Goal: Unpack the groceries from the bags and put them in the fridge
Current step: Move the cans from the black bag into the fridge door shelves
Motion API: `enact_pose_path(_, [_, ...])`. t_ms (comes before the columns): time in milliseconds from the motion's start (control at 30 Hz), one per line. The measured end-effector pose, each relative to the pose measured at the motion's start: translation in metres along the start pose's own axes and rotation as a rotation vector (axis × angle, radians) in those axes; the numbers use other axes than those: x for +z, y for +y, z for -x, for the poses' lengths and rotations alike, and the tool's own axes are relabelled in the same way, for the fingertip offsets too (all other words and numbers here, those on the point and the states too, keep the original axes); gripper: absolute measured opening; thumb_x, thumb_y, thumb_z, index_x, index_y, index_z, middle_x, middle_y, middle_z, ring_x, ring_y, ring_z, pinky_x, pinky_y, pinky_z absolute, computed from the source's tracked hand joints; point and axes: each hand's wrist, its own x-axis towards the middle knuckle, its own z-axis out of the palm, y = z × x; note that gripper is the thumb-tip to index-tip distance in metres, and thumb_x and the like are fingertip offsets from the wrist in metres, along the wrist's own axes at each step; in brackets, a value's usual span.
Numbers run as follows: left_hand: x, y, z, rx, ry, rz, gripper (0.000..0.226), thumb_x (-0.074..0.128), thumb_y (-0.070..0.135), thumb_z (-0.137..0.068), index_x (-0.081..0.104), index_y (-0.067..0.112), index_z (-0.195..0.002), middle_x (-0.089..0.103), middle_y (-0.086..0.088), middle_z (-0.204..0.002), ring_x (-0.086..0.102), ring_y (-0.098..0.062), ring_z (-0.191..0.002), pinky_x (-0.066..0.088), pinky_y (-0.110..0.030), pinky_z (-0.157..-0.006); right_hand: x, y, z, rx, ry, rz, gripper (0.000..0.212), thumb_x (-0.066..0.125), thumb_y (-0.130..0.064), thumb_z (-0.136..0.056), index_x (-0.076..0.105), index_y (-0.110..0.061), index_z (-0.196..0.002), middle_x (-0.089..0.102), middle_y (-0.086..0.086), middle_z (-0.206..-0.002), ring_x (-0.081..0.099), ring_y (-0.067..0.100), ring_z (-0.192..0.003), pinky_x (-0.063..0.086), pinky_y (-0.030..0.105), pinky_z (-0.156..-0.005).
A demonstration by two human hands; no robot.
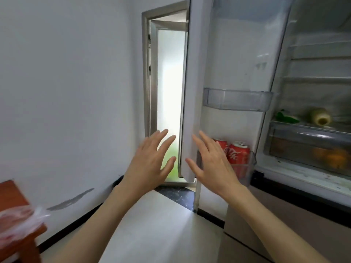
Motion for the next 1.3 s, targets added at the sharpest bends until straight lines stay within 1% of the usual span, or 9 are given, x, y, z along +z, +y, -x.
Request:
enact_pose_path(167, [-0.055,-0.077,0.081,-0.149,-0.129,-0.238,0.055,0.033,0.043,-0.088,0.039,0.018,-0.137,0.042,-0.011,-0.143,0.036,-0.032,-0.134,0.028,-0.056,-0.107,0.052,-0.1,-0.007,-0.102,-0.023,-0.027,0.069,0.033,-0.055,-0.088,0.026,-0.021,-0.147,0.023,0.009,-0.155,0.022,0.029,-0.142,0.02,0.052,-0.115])
enact_pose_path(300, [-0.099,-0.135,0.159,-0.28,-0.188,-0.316,0.056,0.033,0.044,-0.088,0.039,0.018,-0.137,0.04,-0.011,-0.144,0.033,-0.032,-0.135,0.023,-0.056,-0.107,0.101,-0.189,0.002,-0.163,-0.084,-0.098,0.067,0.034,-0.053,-0.088,0.026,-0.02,-0.147,0.025,0.01,-0.154,0.023,0.03,-0.142,0.016,0.051,-0.114])
enact_pose_path(433, [-0.134,-0.181,0.245,-0.419,-0.228,-0.358,0.056,0.032,0.045,-0.09,0.036,0.02,-0.139,0.037,-0.009,-0.147,0.028,-0.031,-0.138,0.016,-0.052,-0.108,0.157,-0.27,0.019,-0.234,-0.175,-0.146,0.068,0.028,-0.055,-0.086,0.03,-0.02,-0.144,0.03,0.012,-0.152,0.03,0.032,-0.139,0.028,0.056,-0.11])
enact_pose_path(533, [-0.155,-0.207,0.302,-0.562,-0.248,-0.347,0.055,0.037,0.041,-0.093,0.027,0.023,-0.144,0.023,-0.005,-0.153,0.01,-0.025,-0.144,0.002,-0.046,-0.113,0.195,-0.323,0.033,-0.286,-0.272,-0.177,0.068,0.029,-0.057,-0.09,0.021,-0.022,-0.148,0.017,0.007,-0.157,0.016,0.027,-0.145,0.014,0.049,-0.117])
enact_pose_path(600, [-0.165,-0.224,0.336,-0.626,-0.261,-0.365,0.058,0.028,0.046,-0.093,0.02,0.025,-0.146,0.016,-0.002,-0.155,0.004,-0.021,-0.144,-0.001,-0.043,-0.113,0.218,-0.354,0.039,-0.322,-0.331,-0.211,0.067,0.037,-0.053,-0.093,0.016,-0.024,-0.149,0.011,0.005,-0.158,0.009,0.025,-0.146,0.007,0.047,-0.117])
enact_pose_path(700, [-0.178,-0.249,0.378,-0.709,-0.304,-0.392,0.07,0.011,0.053,-0.084,0.019,0.023,-0.147,0.016,-0.002,-0.155,0.005,-0.022,-0.144,-0.001,-0.043,-0.112,0.246,-0.399,0.04,-0.368,-0.399,-0.261,0.067,0.04,-0.049,-0.093,0.014,-0.024,-0.149,0.01,0.004,-0.158,0.006,0.024,-0.146,0.005,0.047,-0.117])
enact_pose_path(967, [-0.22,-0.346,0.435,-0.861,-0.279,-0.443,0.076,0.005,0.057,-0.081,0.025,0.023,-0.146,0.018,-0.004,-0.155,0.004,-0.023,-0.145,0.001,-0.044,-0.115,0.32,-0.509,-0.003,-0.512,-0.429,-0.322,0.061,0.036,-0.047,-0.095,0.017,-0.023,-0.148,0.011,0.005,-0.158,0.007,0.025,-0.146,0.009,0.05,-0.118])
enact_pose_path(1167, [-0.247,-0.443,0.469,-0.936,-0.335,-0.494,0.08,-0.001,0.059,-0.077,0.021,0.025,-0.146,0.013,-0.002,-0.156,-0.002,-0.021,-0.145,-0.005,-0.04,-0.113,0.393,-0.588,-0.046,-0.54,-0.476,-0.388,0.063,0.038,-0.045,-0.096,0.014,-0.021,-0.149,0.009,0.006,-0.158,0.003,0.024,-0.146,0.005,0.043,-0.117])
enact_pose_path(1300, [-0.255,-0.498,0.488,-0.982,-0.376,-0.48,0.066,0.014,0.055,-0.089,0.024,0.023,-0.146,0.017,-0.002,-0.155,0.0,-0.021,-0.145,-0.005,-0.038,-0.113,0.44,-0.629,-0.064,-0.539,-0.549,-0.451,0.062,0.043,-0.042,-0.096,0.02,-0.018,-0.148,0.015,0.007,-0.157,0.009,0.025,-0.146,0.011,0.043,-0.118])
